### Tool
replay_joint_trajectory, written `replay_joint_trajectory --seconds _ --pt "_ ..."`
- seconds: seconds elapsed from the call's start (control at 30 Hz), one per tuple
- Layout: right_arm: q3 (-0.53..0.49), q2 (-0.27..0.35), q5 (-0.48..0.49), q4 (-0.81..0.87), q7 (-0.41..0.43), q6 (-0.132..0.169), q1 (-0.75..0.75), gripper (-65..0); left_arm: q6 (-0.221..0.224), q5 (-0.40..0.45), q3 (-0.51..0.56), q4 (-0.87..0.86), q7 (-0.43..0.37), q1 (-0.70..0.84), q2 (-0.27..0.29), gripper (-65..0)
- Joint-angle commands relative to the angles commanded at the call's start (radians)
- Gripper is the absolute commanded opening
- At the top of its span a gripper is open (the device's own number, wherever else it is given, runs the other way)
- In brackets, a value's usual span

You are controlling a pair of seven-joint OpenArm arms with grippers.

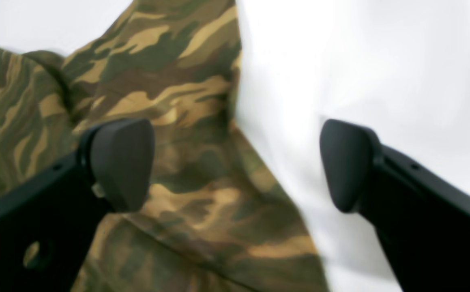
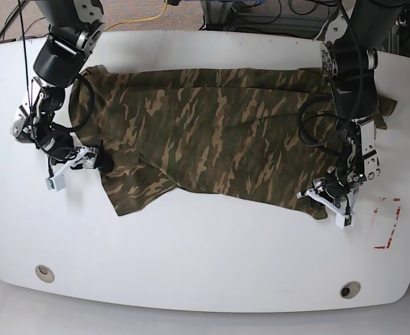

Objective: Layout the t-shirt on the table in an organized manner, then fold the t-shirt properly
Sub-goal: 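Grasp the shirt hem corners with both grippers, then lift the shirt with both grippers and swing it up over the table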

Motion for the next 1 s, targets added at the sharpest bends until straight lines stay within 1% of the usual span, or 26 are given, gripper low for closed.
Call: replay_joint_trajectory --seconds 0.17,0.3,0.4,0.47,0.5,0.53,0.6,0.63,0.67,0.7,0.73,0.77,0.83,0.9,1.0 --pt "0.000 -0.051 0.000 0.091 -0.058 0.000 -0.017 -1.6 0.000 0.000 0.000 0.000 0.000 0.000 0.000 -64.6" --pt "0.002 -0.058 -0.002 0.123 -0.072 0.000 -0.018 -1.7 0.000 0.000 0.000 0.000 0.000 0.000 0.000 -64.6" --pt "0.005 -0.058 -0.003 0.123 -0.069 0.000 -0.018 -5.5 0.000 0.000 0.000 0.000 0.000 0.002 0.000 -64.6" --pt "0.005 -0.054 -0.003 0.121 -0.066 0.000 -0.018 -14.3 0.000 0.000 0.000 0.000 0.000 0.015 0.000 -64.6" --pt "0.005 -0.054 -0.003 0.121 -0.066 0.000 -0.018 -16.0 0.000 0.000 0.000 0.000 0.000 0.017 0.000 -64.6" --pt "0.005 -0.052 -0.003 0.121 -0.066 0.000 -0.018 -21.9 0.000 0.000 0.000 0.000 0.000 0.021 0.000 -64.6" --pt "0.005 -0.051 -0.005 0.121 -0.066 0.000 -0.018 -30.1 0.000 0.000 0.000 0.002 0.000 0.021 0.000 -64.6" --pt "0.005 -0.051 -0.005 0.121 -0.064 0.000 -0.018 -37.6 0.000 0.000 0.000 0.002 0.000 0.021 0.000 -64.6" --pt "0.005 -0.051 -0.005 0.121 -0.064 0.000 -0.018 -42.2 0.000 0.000 0.000 0.002 0.000 0.021 0.000 -64.6" --pt "0.005 -0.049 -0.005 0.121 -0.064 0.000 -0.018 -51.2 0.000 0.000 0.000 0.002 0.000 0.021 0.000 -64.6" --pt "0.003 -0.049 -0.005 0.121 -0.064 0.000 -0.018 -56.8 0.000 0.000 0.000 0.002 0.000 0.021 0.000 -64.6" --pt "0.002 -0.049 -0.005 0.121 -0.064 0.000 -0.018 -63.9 0.000 0.000 0.000 0.002 0.000 0.021 0.000 -64.6" --pt "0.000 -0.049 -0.005 0.126 -0.068 0.000 -0.018 -65.0 0.000 0.000 0.000 0.002 0.000 0.023 0.000 -64.6" --pt "0.000 -0.049 -0.002 0.127 -0.071 0.000 -0.018 -63.4 0.000 -0.002 0.000 0.002 0.000 0.023 0.002 -64.6" --pt "0.000 -0.049 -0.002 0.163 -0.072 0.000 -0.020 -65.0 0.000 -0.002 0.000 0.002 0.002 0.025 0.003 -64.6"
